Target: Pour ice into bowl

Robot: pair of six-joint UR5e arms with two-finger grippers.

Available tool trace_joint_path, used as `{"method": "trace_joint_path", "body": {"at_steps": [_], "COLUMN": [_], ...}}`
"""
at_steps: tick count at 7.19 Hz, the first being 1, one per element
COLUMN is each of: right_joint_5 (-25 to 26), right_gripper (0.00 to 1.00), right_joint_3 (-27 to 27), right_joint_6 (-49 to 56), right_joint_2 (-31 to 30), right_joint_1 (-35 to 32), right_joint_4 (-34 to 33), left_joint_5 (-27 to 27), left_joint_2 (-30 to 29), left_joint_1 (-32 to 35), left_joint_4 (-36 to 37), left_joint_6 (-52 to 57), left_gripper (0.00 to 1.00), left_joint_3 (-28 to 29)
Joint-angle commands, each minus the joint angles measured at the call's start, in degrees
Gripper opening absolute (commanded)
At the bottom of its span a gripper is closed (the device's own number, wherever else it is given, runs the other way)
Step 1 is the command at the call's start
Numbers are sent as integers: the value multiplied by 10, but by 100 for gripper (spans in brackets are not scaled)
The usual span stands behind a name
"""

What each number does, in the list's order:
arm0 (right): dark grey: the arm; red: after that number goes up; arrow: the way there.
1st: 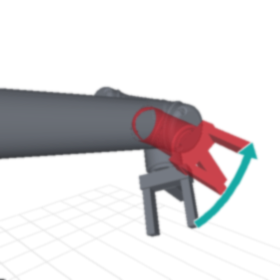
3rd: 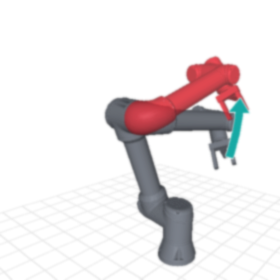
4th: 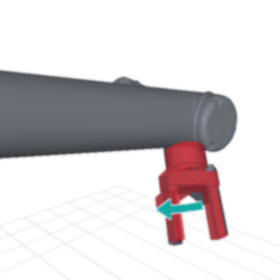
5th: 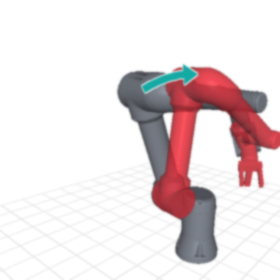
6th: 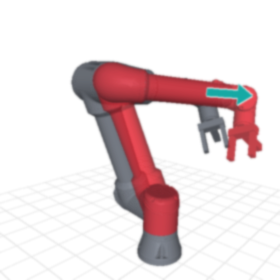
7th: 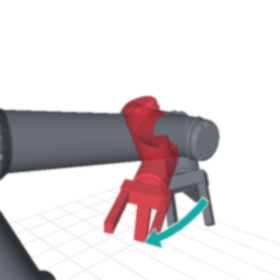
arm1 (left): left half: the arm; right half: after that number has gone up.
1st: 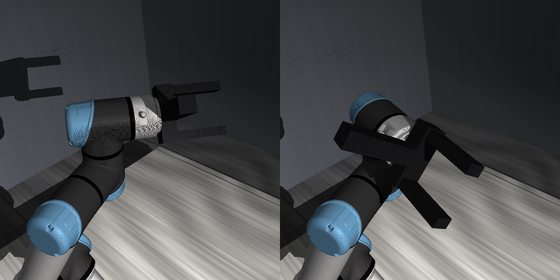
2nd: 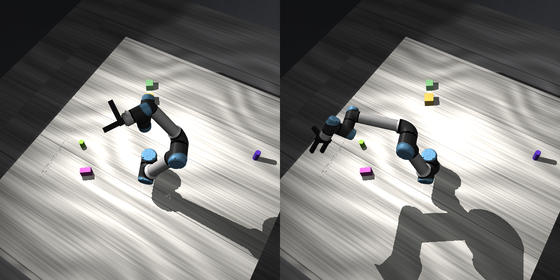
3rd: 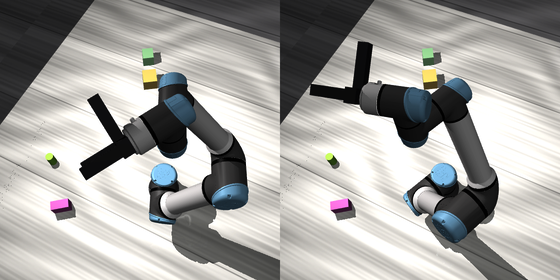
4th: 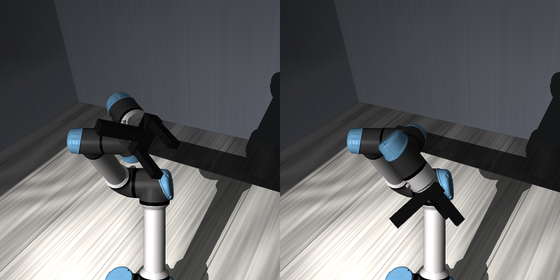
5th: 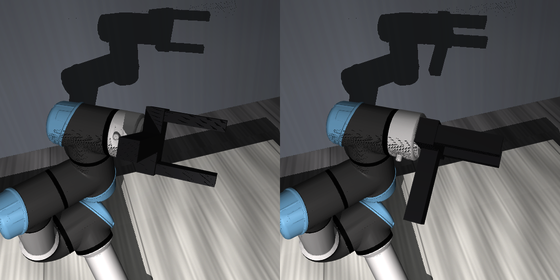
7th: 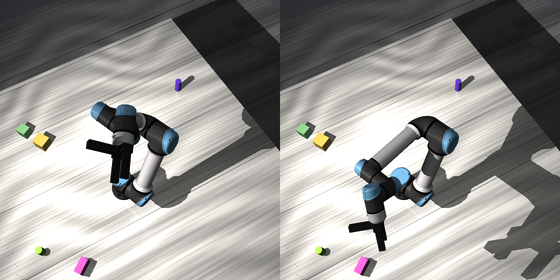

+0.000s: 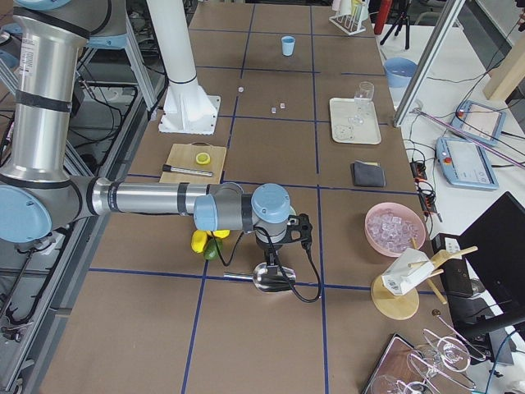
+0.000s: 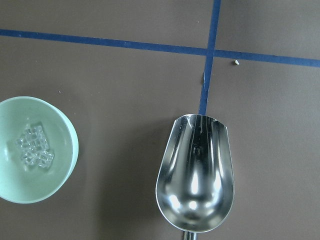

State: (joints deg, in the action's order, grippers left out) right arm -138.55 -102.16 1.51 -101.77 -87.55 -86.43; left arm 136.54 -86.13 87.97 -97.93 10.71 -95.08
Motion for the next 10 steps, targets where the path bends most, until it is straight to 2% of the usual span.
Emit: {"method": "trace_joint_path", "body": {"at_steps": [1,4,7,10], "right_joint_5": [-5,-26,-29,-29], "right_gripper": [100,100,100,100], "right_joint_3": [12,13,13,-4], "right_joint_6": [1,-1,-5,-31], "right_joint_2": [-3,-7,-4,31], "right_joint_1": [-8,-44,-65,-65], "right_joint_4": [-1,-2,-8,-62], "left_joint_5": [1,2,2,2], "left_joint_2": [-4,-24,-24,-24], "left_joint_1": [2,9,9,9], "left_joint_4": [2,48,49,49], "left_joint_6": [-8,-10,-10,-10], "left_gripper": [100,100,100,100], "left_joint_3": [20,5,4,0]}}
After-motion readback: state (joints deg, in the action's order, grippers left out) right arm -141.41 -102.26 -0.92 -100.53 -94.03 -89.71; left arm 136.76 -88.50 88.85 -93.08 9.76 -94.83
